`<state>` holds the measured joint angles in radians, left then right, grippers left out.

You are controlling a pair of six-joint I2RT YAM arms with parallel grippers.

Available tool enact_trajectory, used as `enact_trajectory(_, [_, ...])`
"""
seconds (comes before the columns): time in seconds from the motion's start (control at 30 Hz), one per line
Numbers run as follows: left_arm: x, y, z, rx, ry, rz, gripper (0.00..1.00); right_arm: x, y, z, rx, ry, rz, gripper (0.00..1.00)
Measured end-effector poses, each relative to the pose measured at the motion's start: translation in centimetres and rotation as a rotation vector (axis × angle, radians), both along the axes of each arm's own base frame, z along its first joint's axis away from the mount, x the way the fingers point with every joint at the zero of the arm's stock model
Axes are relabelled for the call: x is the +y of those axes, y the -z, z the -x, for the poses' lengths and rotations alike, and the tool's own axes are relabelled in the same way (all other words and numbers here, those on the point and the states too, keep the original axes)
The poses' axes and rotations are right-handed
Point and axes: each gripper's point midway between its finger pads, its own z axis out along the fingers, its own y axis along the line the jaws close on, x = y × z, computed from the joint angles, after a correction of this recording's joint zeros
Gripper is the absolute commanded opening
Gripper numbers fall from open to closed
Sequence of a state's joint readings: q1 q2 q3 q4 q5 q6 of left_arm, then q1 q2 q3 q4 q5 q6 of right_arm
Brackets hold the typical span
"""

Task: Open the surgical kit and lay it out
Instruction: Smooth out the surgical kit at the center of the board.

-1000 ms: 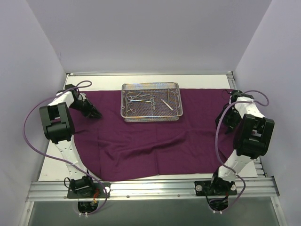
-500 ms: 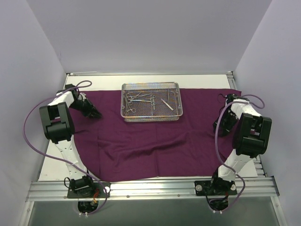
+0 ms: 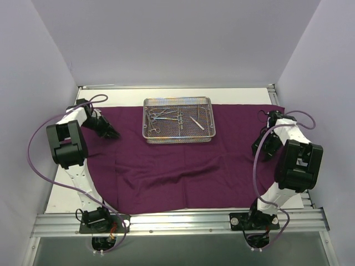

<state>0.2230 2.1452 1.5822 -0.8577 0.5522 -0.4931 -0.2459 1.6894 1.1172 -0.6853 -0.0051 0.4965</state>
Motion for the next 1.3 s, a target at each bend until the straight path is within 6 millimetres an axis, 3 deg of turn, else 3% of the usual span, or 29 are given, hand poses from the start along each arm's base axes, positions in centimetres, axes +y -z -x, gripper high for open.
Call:
enact_trajectory(0.27, [0.0,0.2,-0.1,0.004,-0.001,0.004,0.27,0.3,0.9,1.4,0.034,0.001,-0.003,0.39])
enact_trajectory(0.93, [0.1,0.4,-0.1,0.007,-0.004,0.005,0.27,-0.2,2.9,0.5,0.045,0.004,0.005,0.37])
enact_trajectory(1.1, [0.2,0.4,-0.1,0.007,-0.004,0.005,0.27,-0.3,2.9,0.4,0.047,0.000,0.006,0.13])
enact_trajectory(1.3, [0.3,0.5,-0.2,0.007,-0.006,0.005,0.27,-0.9,2.9,0.7,0.055,0.014,0.012,0.00])
